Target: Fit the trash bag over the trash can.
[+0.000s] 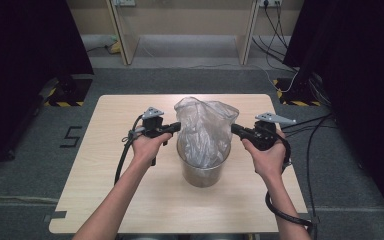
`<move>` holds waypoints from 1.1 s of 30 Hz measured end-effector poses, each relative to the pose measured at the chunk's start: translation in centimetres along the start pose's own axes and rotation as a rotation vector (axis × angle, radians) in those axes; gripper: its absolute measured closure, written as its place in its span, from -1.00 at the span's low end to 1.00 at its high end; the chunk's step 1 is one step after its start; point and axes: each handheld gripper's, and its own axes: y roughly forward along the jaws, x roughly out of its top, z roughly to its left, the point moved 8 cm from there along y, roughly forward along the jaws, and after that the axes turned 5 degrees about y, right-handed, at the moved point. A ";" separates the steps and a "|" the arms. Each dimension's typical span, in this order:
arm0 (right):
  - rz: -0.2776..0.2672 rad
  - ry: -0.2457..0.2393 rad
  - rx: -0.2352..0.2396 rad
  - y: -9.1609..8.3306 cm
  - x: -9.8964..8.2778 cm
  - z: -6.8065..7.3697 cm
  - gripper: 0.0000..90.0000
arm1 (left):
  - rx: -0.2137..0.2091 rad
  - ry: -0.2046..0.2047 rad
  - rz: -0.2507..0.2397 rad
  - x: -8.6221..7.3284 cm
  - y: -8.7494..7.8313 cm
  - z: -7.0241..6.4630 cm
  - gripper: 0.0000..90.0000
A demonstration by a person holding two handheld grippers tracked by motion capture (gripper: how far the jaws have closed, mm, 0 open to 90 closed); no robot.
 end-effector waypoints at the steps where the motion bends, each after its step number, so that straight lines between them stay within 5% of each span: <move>1: -0.002 -0.005 0.004 -0.2 0.0 0.1 1.00 | -0.003 0.004 -0.004 0.0 -0.2 -0.2 1.00; 5: -0.012 -0.028 0.029 -1.0 -0.5 0.6 1.00 | -0.032 0.060 -0.037 -0.6 -1.8 -1.7 1.00; 9: -0.017 -0.061 0.050 -2.2 -1.3 1.1 1.00 | -0.061 0.055 -0.065 -1.8 -2.9 -2.3 0.96; 13: -0.001 -0.095 0.046 -2.6 -2.0 1.0 1.00 | -0.027 0.025 -0.116 -1.0 -3.1 -1.6 0.27; 16: -0.004 -0.104 0.049 -2.7 -2.1 1.0 1.00 | -0.011 -0.003 -0.118 0.0 -2.7 -1.1 0.00; 18: -0.018 -0.116 0.046 -2.8 -1.8 1.1 1.00 | -0.038 -0.060 -0.096 0.4 -1.9 -0.7 -0.09; 22: -0.017 -0.137 0.054 -2.6 -1.8 1.4 1.00 | -0.088 -0.077 -0.055 0.4 -0.4 -0.5 0.20; 27: 0.001 -0.165 0.056 -2.4 -2.4 1.4 1.00 | -0.103 0.022 -0.029 0.2 0.0 -1.5 0.92; 31: 0.036 -0.195 0.069 -2.5 -3.0 1.5 1.00 | -0.091 0.125 -0.028 -0.5 -1.1 -2.3 0.99; 33: 0.045 -0.207 0.060 -2.6 -3.1 1.4 0.90 | -0.074 0.126 -0.044 -0.7 -1.6 -2.1 0.99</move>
